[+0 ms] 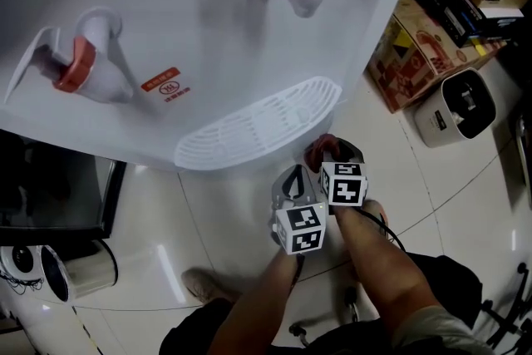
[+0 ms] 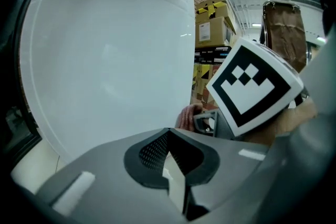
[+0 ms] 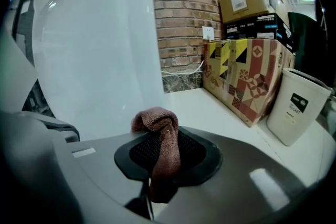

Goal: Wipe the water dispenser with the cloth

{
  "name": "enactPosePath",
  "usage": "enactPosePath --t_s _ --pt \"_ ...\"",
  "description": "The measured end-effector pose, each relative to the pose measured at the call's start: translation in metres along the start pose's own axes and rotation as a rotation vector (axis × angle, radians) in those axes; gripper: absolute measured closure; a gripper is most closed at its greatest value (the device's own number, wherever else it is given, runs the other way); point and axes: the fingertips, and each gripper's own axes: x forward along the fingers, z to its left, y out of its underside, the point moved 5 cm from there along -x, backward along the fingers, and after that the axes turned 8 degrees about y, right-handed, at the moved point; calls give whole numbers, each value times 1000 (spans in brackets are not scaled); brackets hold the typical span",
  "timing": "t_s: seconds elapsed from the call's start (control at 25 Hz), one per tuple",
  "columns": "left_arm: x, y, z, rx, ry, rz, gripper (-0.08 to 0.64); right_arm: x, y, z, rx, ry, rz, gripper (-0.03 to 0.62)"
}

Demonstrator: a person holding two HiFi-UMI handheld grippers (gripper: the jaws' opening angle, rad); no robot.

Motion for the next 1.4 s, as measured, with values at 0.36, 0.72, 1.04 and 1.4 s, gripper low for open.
enactPosePath --t_s 0.36,0.72,1.04,1.4 --pt "5 -8 -7 0 18 -12 560 2 -1 -7 -12 9 13 506" --pt "-35 15 37 7 -88 14 560 -36 28 37 -48 -112 -26 506" --pt "-102 58 133 -55 -293 63 560 -57 46 140 -163 -315 -15 506" --pt "-123 87 184 -86 -343 111 560 -39 94 239 -236 -456 110 506"
